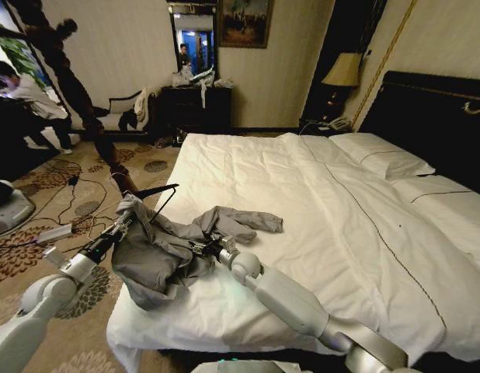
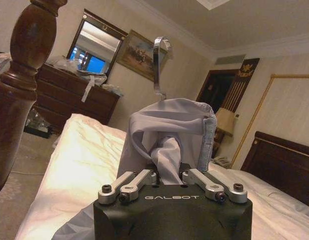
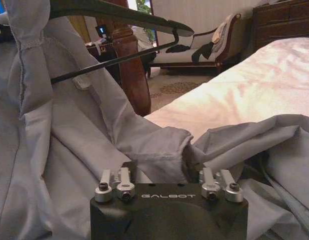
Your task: Pick up the clothes from the bed and hang them on the clothes hanger.
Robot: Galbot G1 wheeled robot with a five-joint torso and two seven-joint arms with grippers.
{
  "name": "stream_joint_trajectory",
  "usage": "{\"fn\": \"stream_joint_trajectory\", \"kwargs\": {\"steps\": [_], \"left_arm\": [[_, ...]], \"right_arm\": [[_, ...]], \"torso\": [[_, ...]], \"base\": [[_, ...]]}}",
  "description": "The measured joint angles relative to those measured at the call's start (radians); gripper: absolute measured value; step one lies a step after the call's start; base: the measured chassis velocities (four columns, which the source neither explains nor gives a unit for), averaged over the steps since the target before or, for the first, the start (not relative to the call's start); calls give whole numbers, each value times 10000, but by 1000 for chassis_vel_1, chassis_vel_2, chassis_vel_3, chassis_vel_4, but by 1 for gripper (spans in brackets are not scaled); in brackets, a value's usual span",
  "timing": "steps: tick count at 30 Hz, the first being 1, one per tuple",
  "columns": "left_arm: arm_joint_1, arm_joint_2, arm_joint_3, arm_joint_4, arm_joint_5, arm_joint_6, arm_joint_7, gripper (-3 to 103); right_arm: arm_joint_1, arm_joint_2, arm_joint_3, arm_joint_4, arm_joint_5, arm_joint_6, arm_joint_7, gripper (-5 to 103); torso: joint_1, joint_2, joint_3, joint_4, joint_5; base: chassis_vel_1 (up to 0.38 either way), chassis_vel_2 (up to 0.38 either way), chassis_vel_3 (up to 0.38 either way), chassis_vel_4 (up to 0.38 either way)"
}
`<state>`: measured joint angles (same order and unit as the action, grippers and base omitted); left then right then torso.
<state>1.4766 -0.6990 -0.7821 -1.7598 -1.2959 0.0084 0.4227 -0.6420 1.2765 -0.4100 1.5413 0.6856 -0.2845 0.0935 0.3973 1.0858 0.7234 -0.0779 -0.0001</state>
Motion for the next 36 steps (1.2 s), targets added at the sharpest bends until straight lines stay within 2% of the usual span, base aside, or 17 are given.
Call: {"fn": "stream_joint_trajectory", "kwargs": {"steps": [1, 4, 5, 8, 11, 13, 15, 16, 25, 36], "left_arm": [[2, 2, -12, 0, 0, 0, 0, 16], [0, 11, -21, -8, -4, 0, 0, 16], [-6, 21, -25, -29, -12, 0, 0, 16], [-8, 23, -28, -54, -17, 0, -10, 16], [24, 23, -74, -97, -20, 0, -25, 16], [44, 23, -98, -109, -20, 0, -27, 16], [75, 19, -143, -115, -20, 0, -29, 16], [110, 14, -191, -138, -32, 0, -30, 16], [325, 72, -350, -666, -41, -198, -415, 16], [1268, 364, -938, -1928, -97, -217, 34, 16]], "right_arm": [[23, 0, -21, -12, 4, 26, 6, 51], [34, 0, -30, -31, -8, 80, 9, 46], [34, 14, -19, -78, -52, 144, 8, 36], [48, 47, 23, -147, -70, 209, 6, 30], [83, 53, 3, -165, -95, 296, -16, 14], [83, 53, -15, -169, -130, 343, -28, 14], [80, 69, -44, -192, -206, 457, -46, 3], [66, 86, -64, -204, -248, 532, -42, 2], [371, 63, 378, -124, -211, 571, 299, 0], [2326, -102, 824, -734, 842, 526, 529, 0]], "torso": [[0, 0, 0, 0, 0], [0, 0, 0, 1, 0], [0, 0, 0, 0, 0], [0, 0, 0, -1, 1], [0, 1, 0, 0, 1], [0, 0, 0, 0, 1], [0, 0, -1, -1, 1], [0, 1, 0, 1, 1], [0, 0, 0, 0, 1], [1, 0, 0, -1, 1]], "base": [[0, 0, 0, 0], [0, 0, 0, 0], [0, 0, 0, 0], [0, 0, 0, 0], [0, 0, 0, 0], [0, 0, 0, 0], [0, 0, 0, 0], [0, 0, 0, 0], [0, 0, 0, 0], [0, 0, 0, 0]]}}
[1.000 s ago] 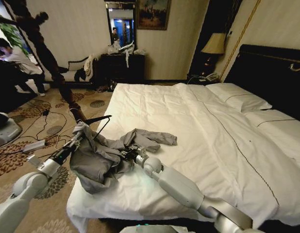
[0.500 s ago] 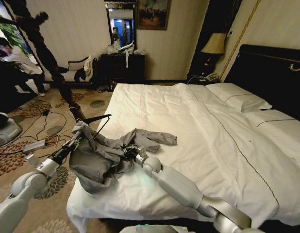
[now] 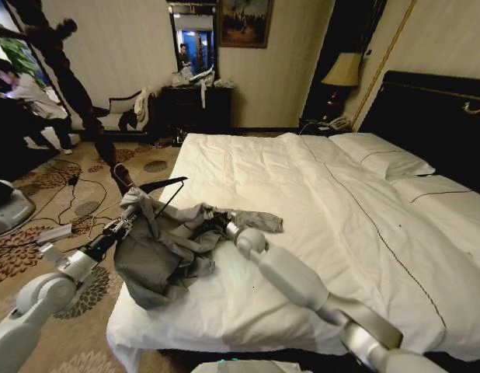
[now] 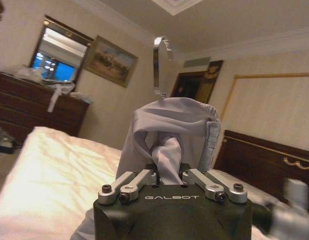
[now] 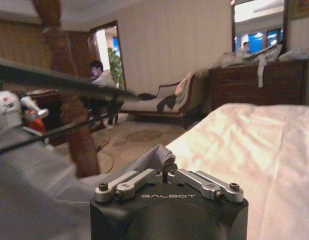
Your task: Pick up the clothes from the bed and hang them on the clothes hanger.
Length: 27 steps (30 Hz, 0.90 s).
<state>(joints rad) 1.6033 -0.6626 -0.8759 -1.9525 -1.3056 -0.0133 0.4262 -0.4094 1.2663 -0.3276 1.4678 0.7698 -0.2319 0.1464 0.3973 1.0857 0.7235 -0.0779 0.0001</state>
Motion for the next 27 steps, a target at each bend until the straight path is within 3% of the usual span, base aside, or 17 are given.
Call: {"fn": "stream_joint_trajectory", "kwargs": {"steps": [12, 20, 27], "left_arm": [[2696, -518, -2039, -1582, -545, -352, 610, 15], [3041, -805, -1935, -1606, -238, -578, 943, 15], [2478, -639, -1291, -1353, -90, -537, 865, 15]], "right_arm": [[2154, 466, -11, -2254, 775, 477, -437, 0], [2474, 437, -45, -2349, 885, 561, -484, 0], [2537, 199, -74, -1454, 1036, 541, -333, 0]], "torso": [[0, 0, 0, 5, 0], [0, 0, -1, -2, 0], [0, 0, -1, -2, 0]], "base": [[0, 0, 0, 0], [0, 0, 0, 0], [0, 0, 0, 0]]}}
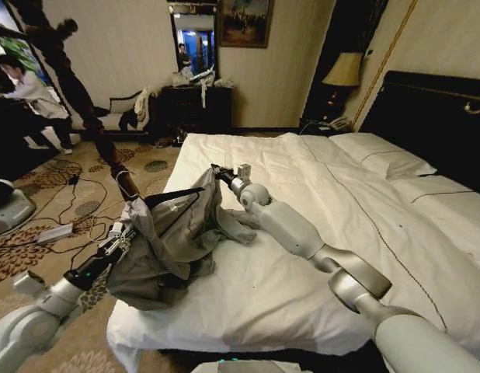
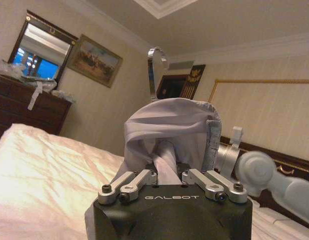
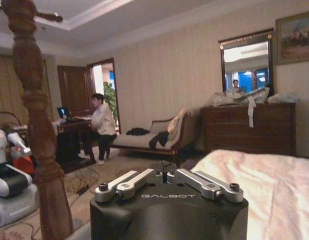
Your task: Pick up the clothes from the bed and hang them on the clothes hanger.
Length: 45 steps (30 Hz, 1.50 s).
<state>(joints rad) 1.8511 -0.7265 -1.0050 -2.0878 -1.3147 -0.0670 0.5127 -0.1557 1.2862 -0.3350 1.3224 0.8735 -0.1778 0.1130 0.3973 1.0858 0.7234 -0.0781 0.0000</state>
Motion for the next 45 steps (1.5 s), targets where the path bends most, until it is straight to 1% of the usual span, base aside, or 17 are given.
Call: {"fn": "stream_joint_trajectory", "kwargs": {"steps": [3, 10, 12, 17, 23, 26, 28, 29, 30, 32, 33, 36, 38, 39, 40, 42, 45], "left_arm": [[-255, 52, 261, 41, 108, 39, -90, 15], [-1774, 288, 1361, 264, 354, 299, -485, 15], [-1861, 313, 1431, 273, 363, 311, -498, 15], [-2924, 601, 2520, 416, 596, 428, -703, 15], [-2896, 593, 2740, 496, 685, 414, -779, 15], [-2230, 195, 2351, 503, 684, 318, -760, 15], [-1981, 13, 2246, 531, 691, 263, -719, 15], [-1712, -223, 2171, 583, 722, 207, -689, 15], [-1500, -450, 2133, 613, 768, 159, -657, 15], [-1169, -765, 2055, 595, 832, 81, -608, 15], [-1169, -765, 2055, 595, 832, 81, -608, 15], [-565, -999, 1887, 399, 931, -16, -536, 15], [-417, -1029, 1849, 362, 973, -50, -514, 15], [-231, -1076, 1799, 319, 1029, -86, -494, 15], [-93, -1161, 1739, 262, 1062, -115, -491, 15], [-20, -1241, 1701, 214, 1074, -123, -489, 15], [171, -1405, 1613, 82, 1152, -135, -454, 15]], "right_arm": [[5, -135, 7, 325, 109, -50, 69, 0], [-175, -717, 169, 1640, 485, -272, 408, 0], [-176, -755, 169, 1696, 499, -281, 421, 0], [-146, -1135, 205, 2240, 775, -397, 624, 0], [-672, -1740, 218, 2616, 914, -518, 641, 0], [-1755, -2084, 237, 2683, 513, -612, 459, -2], [-2076, -2141, 237, 2600, 350, -625, 394, 3], [-2382, -2209, 228, 2477, 169, -633, 302, 8], [-2583, -2263, 204, 2330, -37, -639, 181, 8], [-2773, -2347, 72, 1922, -440, -632, -67, 19], [-2773, -2347, 72, 1922, -440, -632, -67, 19], [-2772, -2358, -207, 1497, -846, -626, -326, 36], [-2744, -2346, -313, 1416, -922, -626, -372, 36], [-2692, -2299, -462, 1291, -1074, -621, -468, 41], [-2621, -2149, -590, 1140, -1208, -617, -545, 51], [-2555, -1981, -658, 1009, -1245, -617, -570, 51], [-2189, -1325, -852, 511, -1150, -616, -595, 68]], "torso": [[0, 0, 0, 2, 0], [0, 0, 0, 1, 1], [0, 0, 0, 2, 1], [1, 0, 0, 2, 1], [1, 1, 0, 3, 0], [-1, 0, 0, -2, 4], [-1, 0, 0, 0, 6], [-1, 0, -1, 6, 3], [-2, 0, -1, 8, 0], [-2, 1, -2, 2, 1], [-2, 1, -2, 2, 1], [-1, 0, -1, 1, 2], [-1, 0, -1, 2, 2], [-2, 1, -1, 4, 1], [-3, 1, -2, 3, 0], [-2, 1, -2, 1, 0], [-1, 1, 0, 6, 0]], "base": [[0, 0, 0, 0], [0, 0, 0, 0], [0, 0, 0, 0], [0, 0, 0, 0], [0, 0, 0, 0], [0, 0, 0, 0], [0, 0, 0, 0], [0, 0, 0, 0], [0, 0, 0, 0], [0, 0, 0, 0], [0, 0, 0, 0], [0, 0, 0, 0], [0, 0, 0, 0], [0, 0, 0, 0], [0, 0, 0, 0], [0, 0, 0, 0], [0, 0, 0, 0]]}}
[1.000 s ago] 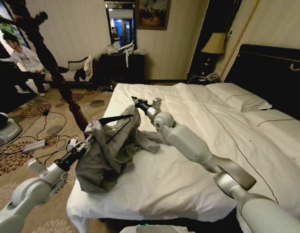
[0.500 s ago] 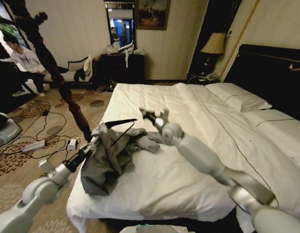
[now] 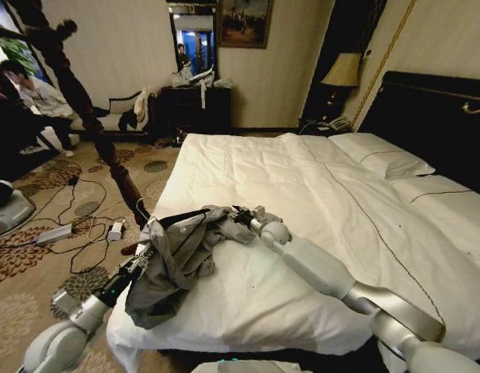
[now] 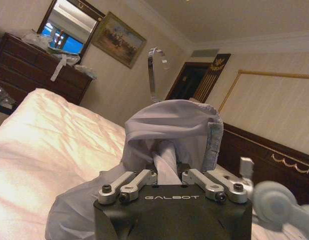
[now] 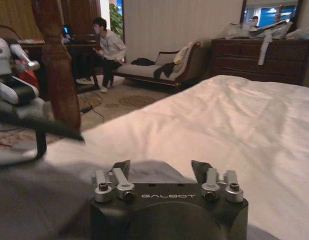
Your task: Pick up the clothes from the bed and hang them on the clothes hanger.
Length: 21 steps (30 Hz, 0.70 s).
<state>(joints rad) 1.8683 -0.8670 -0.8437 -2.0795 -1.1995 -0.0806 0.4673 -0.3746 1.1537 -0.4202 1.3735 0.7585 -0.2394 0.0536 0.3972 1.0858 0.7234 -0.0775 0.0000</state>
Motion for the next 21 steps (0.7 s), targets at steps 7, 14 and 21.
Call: {"fn": "stream_joint_trajectory", "kwargs": {"steps": [7, 14, 21], "left_arm": [[157, -38, -132, -69, 61, -52, 60, 15], [109, -6, -87, -58, 147, -75, 116, 15], [-36, 15, 12, -59, 189, -76, 118, 15]], "right_arm": [[662, 616, -427, -864, 259, -148, -87, 90], [1158, 338, -1133, -1424, -234, -210, -386, 100], [1274, 297, -1498, -1652, 283, -725, -251, 100]], "torso": [[0, 0, 0, -3, -1], [1, 0, 0, -4, -2], [1, 0, 0, -6, 0]], "base": [[0, 0, 0, 0], [0, 0, 0, 0], [0, 0, 0, 0]]}}
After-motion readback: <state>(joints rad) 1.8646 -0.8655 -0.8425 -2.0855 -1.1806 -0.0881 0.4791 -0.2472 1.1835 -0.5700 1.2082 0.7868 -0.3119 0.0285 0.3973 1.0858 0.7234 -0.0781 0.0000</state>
